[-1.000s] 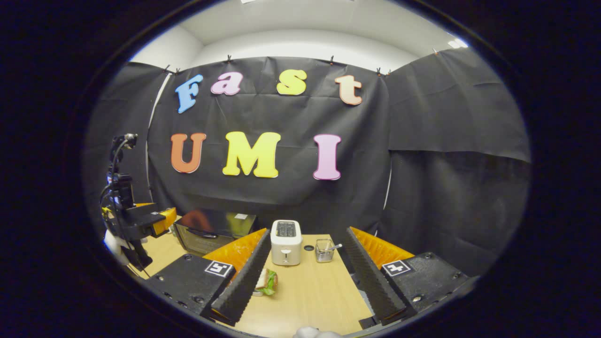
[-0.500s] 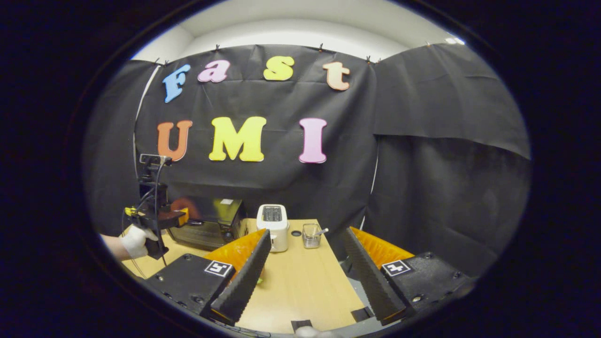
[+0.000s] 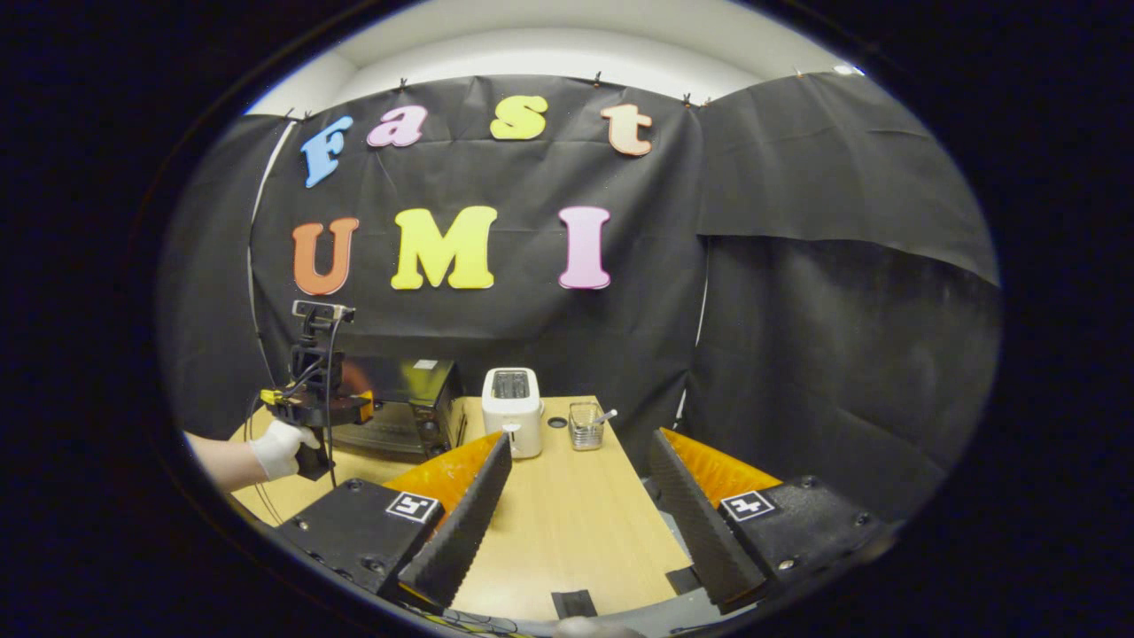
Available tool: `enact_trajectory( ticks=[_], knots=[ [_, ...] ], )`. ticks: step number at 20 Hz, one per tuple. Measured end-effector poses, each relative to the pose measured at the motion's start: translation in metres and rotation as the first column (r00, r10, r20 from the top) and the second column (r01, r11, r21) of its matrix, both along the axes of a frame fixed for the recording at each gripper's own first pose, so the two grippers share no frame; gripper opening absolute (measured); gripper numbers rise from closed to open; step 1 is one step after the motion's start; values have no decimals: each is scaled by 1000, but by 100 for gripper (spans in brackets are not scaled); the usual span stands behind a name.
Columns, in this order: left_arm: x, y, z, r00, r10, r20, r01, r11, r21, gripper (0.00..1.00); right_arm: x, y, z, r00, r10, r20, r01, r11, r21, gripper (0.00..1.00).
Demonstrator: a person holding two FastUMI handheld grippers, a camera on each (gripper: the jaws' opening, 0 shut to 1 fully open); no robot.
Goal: Open the electric oven with the left hand, put the food in, and close the electric oven.
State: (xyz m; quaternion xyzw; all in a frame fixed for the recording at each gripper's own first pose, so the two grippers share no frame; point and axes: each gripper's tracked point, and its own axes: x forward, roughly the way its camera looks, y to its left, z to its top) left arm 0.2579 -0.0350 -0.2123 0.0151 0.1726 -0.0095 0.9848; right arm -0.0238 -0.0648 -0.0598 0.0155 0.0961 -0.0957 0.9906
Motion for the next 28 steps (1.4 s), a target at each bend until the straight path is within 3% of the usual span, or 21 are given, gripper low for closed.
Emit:
enact_trajectory(
  ticks=[1,2,5,6,7,8,9,11,12,14,15,16,18,19,24,25,26,28],
  knots=[
    [0,0,-2,1000,-1,-12,1,1000,-1,98,-1,0,-1,1000,4,-5,-4,1000,0,92],
    [0,-1,0,1000,-3,-7,3,1000,-3,99,-1,1,-3,1000,10,-9,-10,1000,2,100],
    [-2,0,-3,999,-2,-36,2,1000,-11,99,0,3,-4,1000,23,-14,-23,1000,7,100],
    [-3,0,-3,999,-2,-32,2,1000,-12,99,0,5,-5,1000,28,-14,-28,1000,3,91],
    [-4,0,-4,999,-3,-34,2,1000,-10,99,0,7,-5,999,34,-14,-34,999,0,92],
    [-7,0,-4,1000,-3,-31,3,1000,-12,99,0,9,-6,999,39,-16,-39,999,-4,100],
    [-8,0,-4,1000,-5,-31,5,1000,-9,99,-1,10,-6,999,44,-17,-44,999,-6,92],
    [-14,0,-4,1000,-10,-27,10,1000,-4,99,-1,13,-6,998,53,-16,-53,999,-6,92],
    [-18,0,-6,1000,-12,-26,11,1000,-4,99,-1,14,-8,998,57,-17,-57,998,-6,100],
    [-29,0,-9,1000,-12,-28,12,1000,-7,99,-2,16,-10,998,63,-21,-63,998,-5,100],
    [-36,0,-12,999,-13,-33,13,1000,-5,99,-3,18,-11,998,66,-23,-66,998,0,92],
    [-44,0,-15,999,-16,-35,15,1000,-3,99,-4,20,-13,997,71,-25,-71,997,7,100],
    [-57,-1,-21,999,-21,-35,21,1000,-7,99,-5,26,-15,996,84,-24,-84,996,15,100],
    [-64,0,-25,999,-23,-39,23,1000,-9,99,-5,29,-16,995,92,-25,-92,996,15,92],
    [-95,-1,-47,997,-39,-67,37,999,-20,99,-12,40,-25,992,117,-43,-116,993,21,91],
    [-99,-3,-53,996,-43,-75,41,999,-22,99,-12,40,-26,992,117,-45,-116,993,26,92],
    [-104,-3,-58,995,-47,-84,46,999,-25,99,-13,42,-28,992,118,-51,-116,993,32,100],
    [-114,-3,-69,993,-55,-105,52,998,-37,99,-14,43,-31,991,121,-54,-119,992,37,100]
  ],
)
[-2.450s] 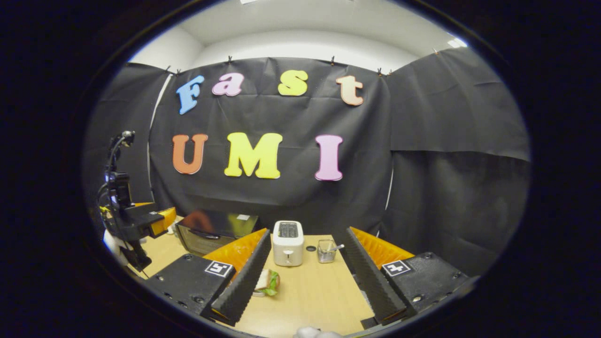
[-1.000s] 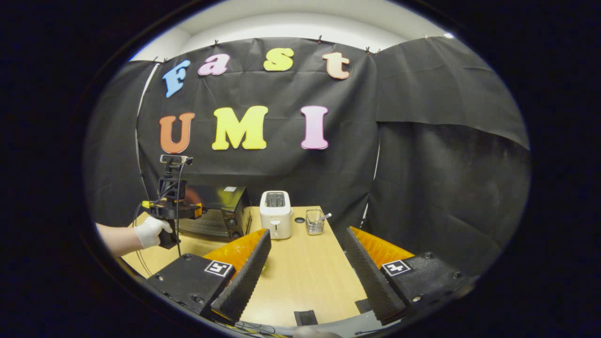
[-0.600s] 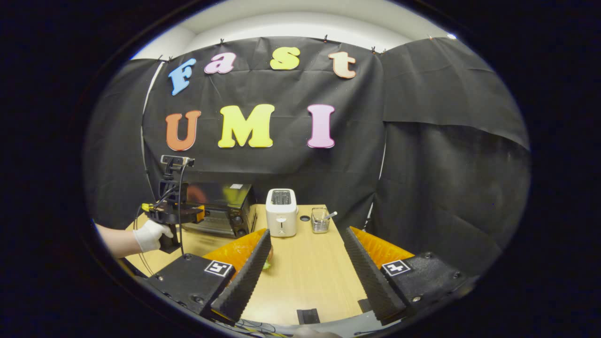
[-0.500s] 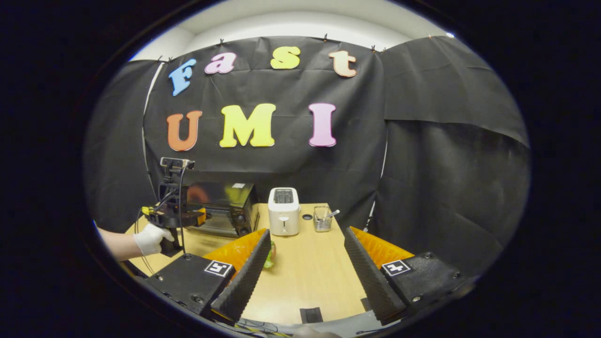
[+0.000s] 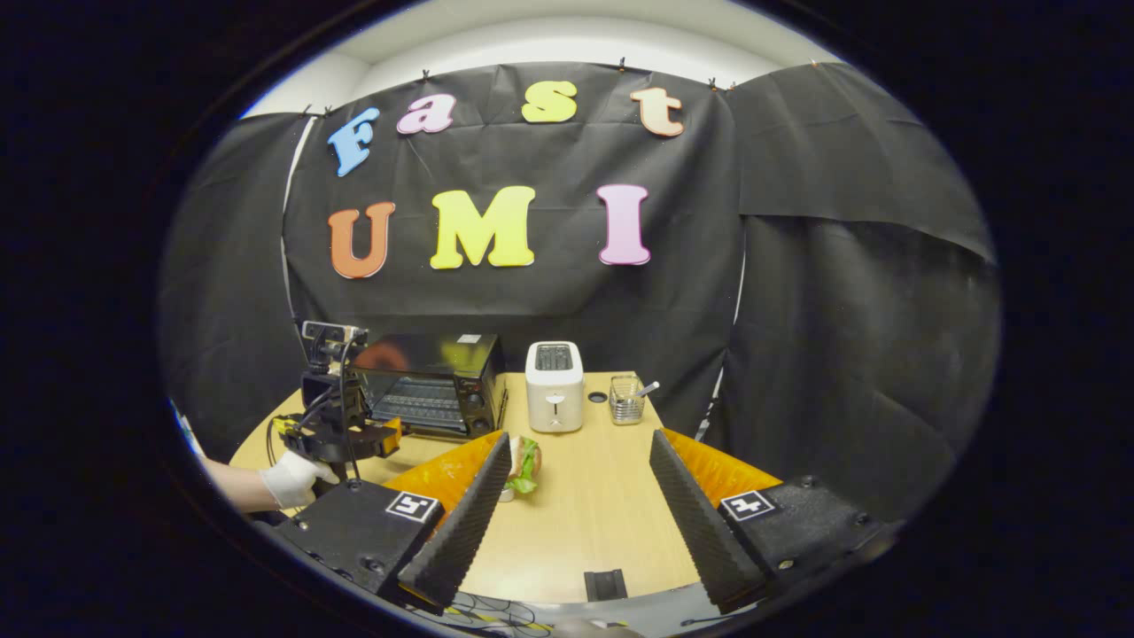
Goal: Open the electric oven with the left hand, put the food in, and close the electric oven.
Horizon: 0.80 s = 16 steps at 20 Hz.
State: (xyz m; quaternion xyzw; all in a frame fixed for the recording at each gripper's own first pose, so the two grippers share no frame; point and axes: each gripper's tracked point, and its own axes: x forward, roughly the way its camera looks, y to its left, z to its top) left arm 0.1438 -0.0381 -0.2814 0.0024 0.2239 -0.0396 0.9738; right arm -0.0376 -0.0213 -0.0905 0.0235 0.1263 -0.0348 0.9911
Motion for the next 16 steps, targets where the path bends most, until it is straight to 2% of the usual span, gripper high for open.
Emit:
enact_trajectory(
  ticks=[2,3,4,5,6,7,8,11,12,13,16],
  knots=[
    [-10,0,-11,1000,-1,-27,1,1000,-9,99,-1,1,-3,1000,3,-6,-3,1000,-1,100],
    [-15,-2,-17,999,-1,-35,0,1000,-8,99,-2,2,-5,1000,8,-14,-8,1000,-2,92],
    [-19,-2,-24,999,-1,-48,0,1000,-6,99,-3,4,-7,1000,10,-21,-10,1000,-3,92],
    [-22,-2,-29,998,1,-59,-1,1000,-8,99,-4,3,-8,1000,6,-26,-6,1000,-5,100],
    [-26,-2,-35,997,1,-75,-1,1000,-8,99,-4,2,-10,1000,4,-29,-4,1000,-4,100],
    [-29,-4,-42,996,1,-94,-1,1000,-7,98,-5,2,-12,999,2,-34,-2,1000,-4,91],
    [-33,-4,-49,994,0,-111,0,1000,-6,98,-5,1,-15,999,0,-41,0,1000,-8,100],
    [-39,-6,-74,983,4,-185,-7,1000,-17,97,-7,1,-22,998,-5,-62,4,1000,-16,100],
    [-42,-7,-82,977,8,-213,-14,1000,-26,100,-8,1,-25,998,-7,-68,6,1000,-15,100],
    [-44,-7,-90,971,9,-239,-17,999,-29,96,-8,3,-29,997,-7,-78,6,1000,-11,100],
    [-46,-8,-103,959,6,-283,-14,1000,-23,96,-10,9,-41,995,-1,-105,2,1000,17,100]
  ],
)
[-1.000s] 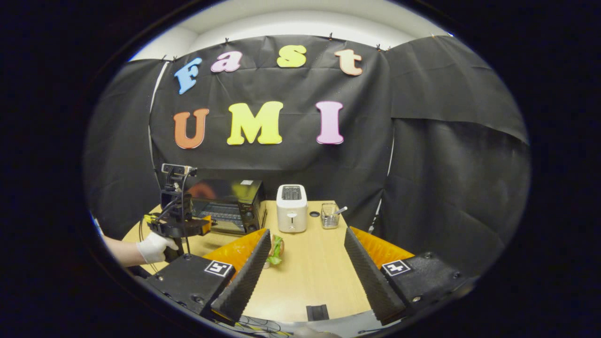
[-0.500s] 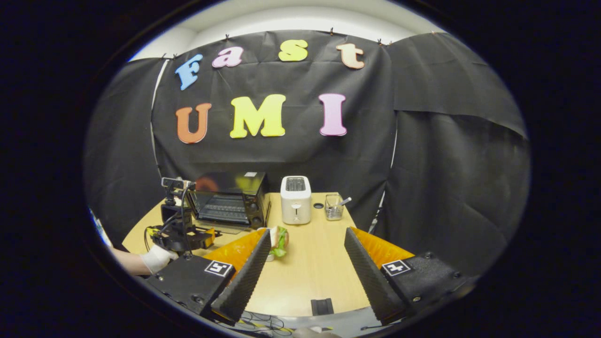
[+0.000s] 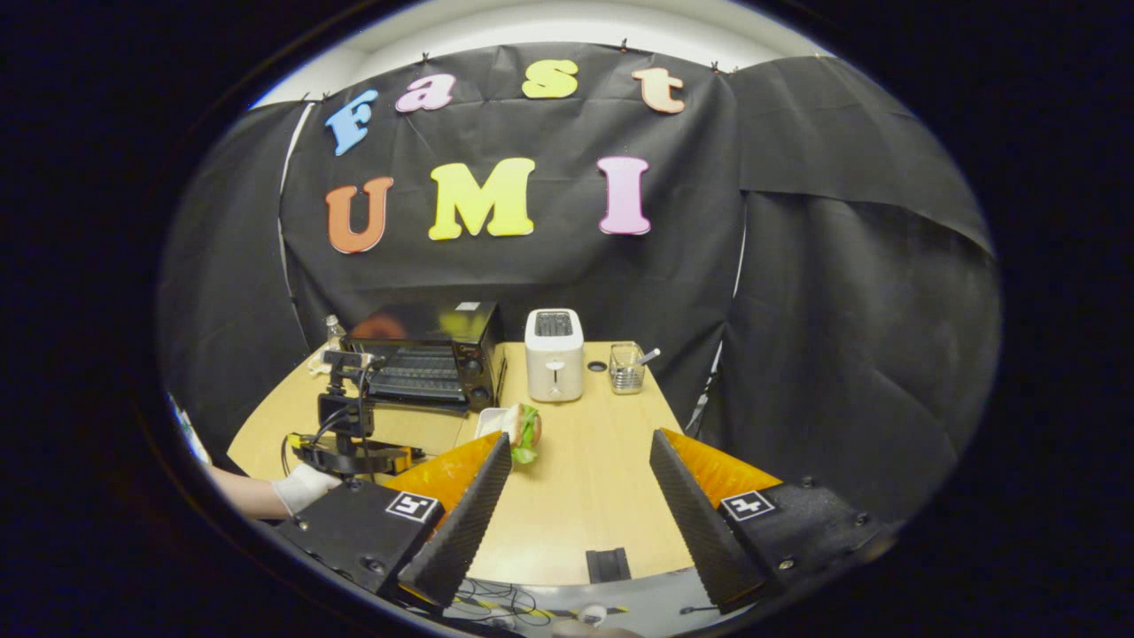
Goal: Open the electric oven with the left hand, put the food in, and close the electric oven.
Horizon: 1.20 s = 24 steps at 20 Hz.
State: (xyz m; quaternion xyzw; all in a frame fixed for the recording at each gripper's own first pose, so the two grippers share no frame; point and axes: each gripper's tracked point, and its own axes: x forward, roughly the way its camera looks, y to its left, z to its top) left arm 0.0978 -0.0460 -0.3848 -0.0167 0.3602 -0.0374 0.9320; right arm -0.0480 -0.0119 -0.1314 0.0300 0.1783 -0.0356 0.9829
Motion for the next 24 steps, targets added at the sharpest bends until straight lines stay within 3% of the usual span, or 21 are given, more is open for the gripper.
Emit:
enact_trajectory(
  ticks=[2,5,6,7,9,10,11,12,13,17,18,19,24],
  knots=[
    [0,-1,0,1000,-7,9,6,1000,7,100,1,2,-7,1000,-1,-13,1,1000,12,100],
    [-3,3,6,1000,-8,30,7,1000,11,96,5,0,-18,1000,-5,-30,5,1000,22,100],
    [-8,4,9,999,-7,40,7,1000,6,95,6,-1,-23,999,-6,-37,7,1000,28,92],
    [-12,6,14,999,-9,51,9,1000,4,95,8,-1,-29,999,-9,-41,10,999,35,100],
    [-27,12,28,996,-19,84,21,1000,-16,96,13,-2,-43,999,-11,-50,13,999,49,100],
    [-36,16,37,995,-28,98,30,999,-27,96,15,-1,-52,998,-9,-61,13,998,59,91],
    [-45,22,46,992,-37,117,41,999,-33,96,18,0,-62,998,-6,-68,11,997,73,100],
    [-52,30,59,988,-47,144,51,998,-30,96,21,2,-74,997,2,-79,5,997,83,91],
    [-60,38,72,983,-57,172,62,998,-24,96,26,4,-86,995,10,-98,-1,996,91,100],
    [-87,64,132,954,-83,288,88,996,-3,95,54,17,-138,984,81,-161,-51,982,180,100],
    [-91,69,149,944,-79,320,85,996,-6,95,64,23,-151,978,110,-178,-72,976,207,92],
    [-96,72,166,934,-71,349,80,997,-10,95,76,29,-161,972,139,-190,-94,969,226,100],
    [-107,88,241,890,21,455,-20,1000,-7,95,149,53,-191,922,306,-238,-204,905,373,99]
  ],
)
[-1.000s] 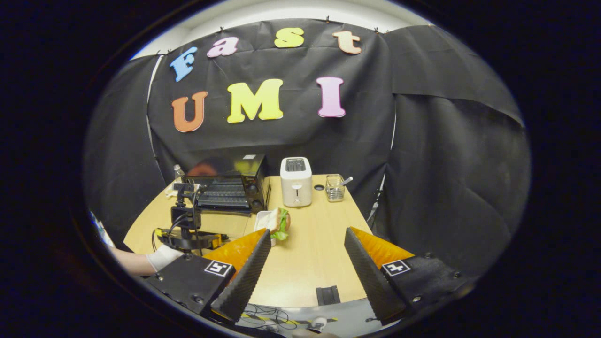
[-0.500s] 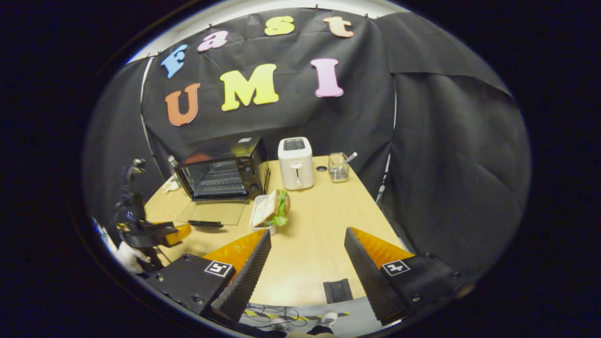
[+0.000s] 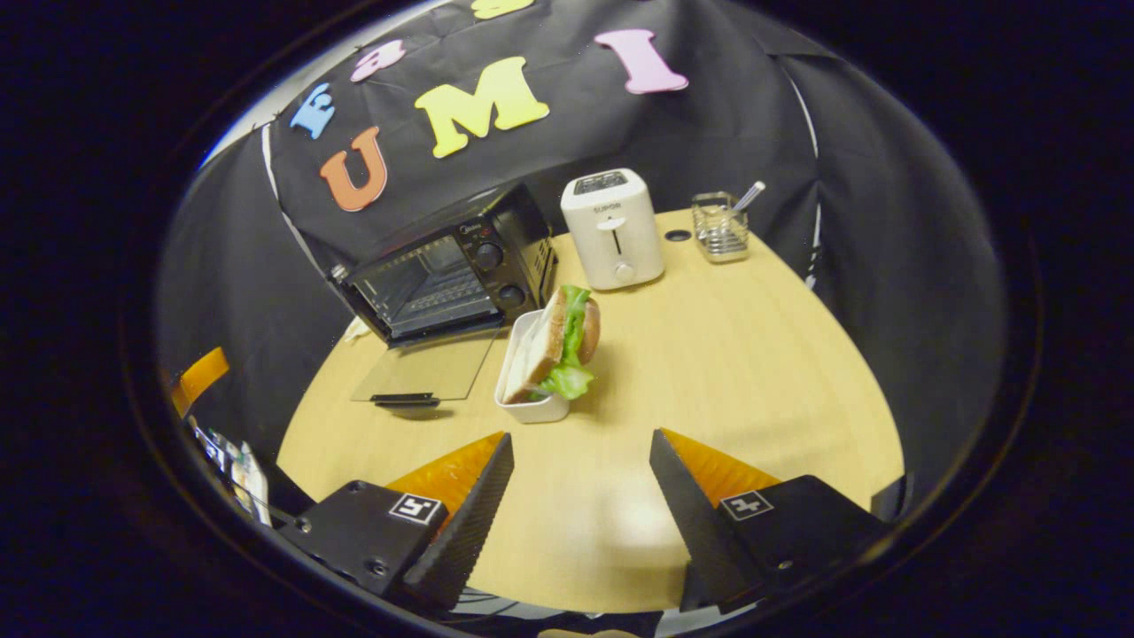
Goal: Open the electric oven with the left hand, put the food in, and close the electric oven.
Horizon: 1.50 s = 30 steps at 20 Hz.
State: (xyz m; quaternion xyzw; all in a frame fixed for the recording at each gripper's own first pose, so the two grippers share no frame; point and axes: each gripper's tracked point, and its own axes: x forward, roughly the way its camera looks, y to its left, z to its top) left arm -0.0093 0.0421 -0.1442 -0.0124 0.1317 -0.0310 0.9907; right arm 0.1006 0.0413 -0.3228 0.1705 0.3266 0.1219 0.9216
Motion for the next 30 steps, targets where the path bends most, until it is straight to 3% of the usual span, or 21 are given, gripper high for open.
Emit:
enact_trajectory(
  ticks=[1,2,3,4,7,8,10,11,12,13,14,15,16,17,20,21,23,24,25,26,30],
  knots=[
    [0,-4,17,999,20,26,-19,1000,-10,94,16,3,-4,999,32,-27,-32,999,17,88],
    [2,-8,26,998,35,50,-35,999,-10,95,31,8,-4,997,68,-36,-66,997,40,98],
    [3,-7,36,996,56,66,-56,998,-1,86,49,10,-4,994,100,-35,-98,994,54,98],
    [3,-6,44,994,80,77,-81,997,6,94,63,10,-7,990,129,-49,-126,991,54,98],
    [2,-14,73,985,123,121,-123,992,-10,94,93,15,-9,976,203,-76,-197,977,84,98],
    [2,-18,78,984,128,126,-127,992,-16,94,102,17,-8,973,216,-79,-207,973,101,85],
    [3,-20,89,980,146,138,-144,989,-22,94,113,21,-7,968,234,-89,-221,966,131,82],
    [2,-20,91,978,156,138,-155,988,-23,95,116,25,-5,965,243,-100,-226,962,154,90],
    [1,-19,95,976,161,144,-160,987,-22,95,119,27,-6,961,248,-122,-224,958,182,75],
    [1,-19,97,976,166,143,-165,986,-21,95,120,29,-8,956,254,-146,-222,953,208,78],
    [3,-18,96,975,169,143,-167,986,-23,95,117,33,-7,950,266,-164,-223,945,239,73],
    [3,-17,95,976,165,140,-163,986,-28,95,117,32,-6,951,259,-171,-211,943,258,52],
    [6,-15,93,977,162,135,-160,987,-30,95,120,31,-3,954,248,-166,-198,942,269,48],
    [6,-14,90,979,156,130,-154,988,-29,95,121,33,0,957,242,-161,-192,942,274,64],
    [8,-9,88,984,123,131,-119,992,-34,95,111,32,10,965,223,-139,-183,950,253,39],
    [8,-6,86,986,109,130,-105,994,-35,95,109,31,15,970,206,-132,-172,957,232,46],
    [7,0,81,988,79,130,-75,996,-39,95,103,31,33,982,165,-97,-143,970,196,36],
    [6,6,79,989,69,129,-64,997,-37,95,97,36,44,985,155,-79,-138,972,188,44],
    [5,12,78,989,60,134,-56,998,-35,95,91,44,58,987,151,-53,-139,973,186,34],
    [4,17,76,989,49,138,-45,998,-32,95,84,52,72,990,138,-26,-131,974,186,43],
    [1,35,61,993,-16,116,16,1000,2,95,67,106,122,993,82,83,-99,967,236,43]
  ],
)
